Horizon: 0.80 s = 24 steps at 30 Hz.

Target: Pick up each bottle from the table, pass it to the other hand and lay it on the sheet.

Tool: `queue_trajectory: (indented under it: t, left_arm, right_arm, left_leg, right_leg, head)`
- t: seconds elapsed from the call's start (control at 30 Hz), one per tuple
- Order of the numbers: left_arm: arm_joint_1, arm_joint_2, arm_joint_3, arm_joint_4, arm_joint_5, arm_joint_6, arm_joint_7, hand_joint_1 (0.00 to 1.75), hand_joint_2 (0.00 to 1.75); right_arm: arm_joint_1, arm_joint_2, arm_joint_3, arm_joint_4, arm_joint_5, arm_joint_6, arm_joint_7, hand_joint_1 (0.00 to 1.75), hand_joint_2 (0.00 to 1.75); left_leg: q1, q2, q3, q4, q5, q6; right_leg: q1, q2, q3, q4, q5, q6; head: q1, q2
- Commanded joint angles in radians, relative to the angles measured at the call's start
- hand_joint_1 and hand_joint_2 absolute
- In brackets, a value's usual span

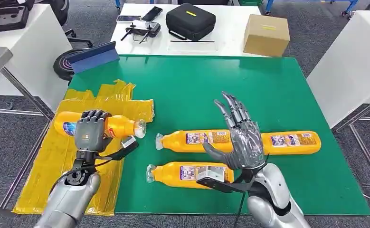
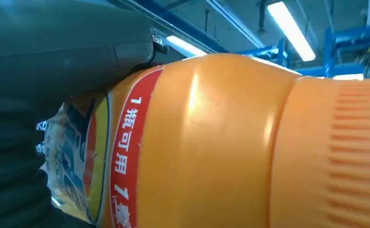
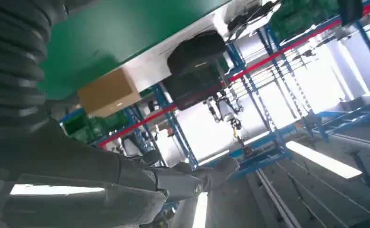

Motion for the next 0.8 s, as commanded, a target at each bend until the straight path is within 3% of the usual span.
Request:
queue_trajectory:
  t: [0.03,0.2,0.53,0.57,0.6,0.8]
  left_arm:
    - [-0.215,0.063,-0.071,0.374,-0.011,0.006,0.095,1.75,1.75]
    - [-0.292,0.077,-0.011,0.501,-0.007,0.001,0.107,1.75,1.75]
    - [-0.312,0.093,0.08,0.533,0.021,0.002,0.114,1.75,1.75]
    - [-0.305,0.088,0.106,0.525,0.053,0.006,0.087,1.29,1.75]
    - [-0.301,0.076,0.154,0.525,0.118,0.0,0.018,0.0,1.75]
    - [-0.273,0.02,0.236,0.499,0.26,-0.098,-0.135,0.0,1.75]
  right_arm:
    - [0.057,-0.075,-0.067,-0.027,0.027,-0.039,0.01,0.0,1.75]
    - [0.12,-0.095,-0.128,-0.088,0.067,-0.052,0.038,0.0,1.75]
    - [0.216,-0.118,-0.223,-0.129,0.073,-0.048,0.052,0.0,1.75]
    - [0.22,-0.111,-0.227,-0.128,0.087,-0.042,0.056,0.0,1.75]
    - [0.222,-0.102,-0.238,-0.127,0.106,-0.031,0.063,0.0,1.75]
    - [0.2,-0.11,-0.292,-0.081,0.162,0.042,0.108,0.0,1.75]
  left_leg:
    - [0.003,-0.003,0.006,0.001,-0.003,-0.006]
    - [0.003,-0.003,0.003,0.001,-0.002,-0.005]
    - [0.002,-0.001,0.002,0.001,-0.003,-0.005]
    - [0.001,-0.001,0.001,0.0,-0.002,-0.004]
    - [0.003,0.0,0.004,0.001,-0.003,-0.005]
    - [0.002,-0.001,0.004,0.001,-0.003,-0.005]
  right_leg:
    - [0.003,-0.003,0.007,-0.001,-0.003,-0.004]
    - [0.003,-0.003,0.005,0.0,-0.003,-0.004]
    - [0.002,-0.001,0.004,0.0,-0.002,-0.003]
    - [0.001,-0.001,0.003,0.0,-0.002,-0.002]
    - [0.003,-0.001,0.005,0.0,-0.003,-0.004]
    - [0.002,-0.001,0.005,0.0,-0.003,-0.004]
  head:
    - [0.0,0.0]
    - [-0.001,0.0]
    - [0.0,0.0]
    - [0.0,0.0]
    - [0.0,0.0]
    - [0.0,0.0]
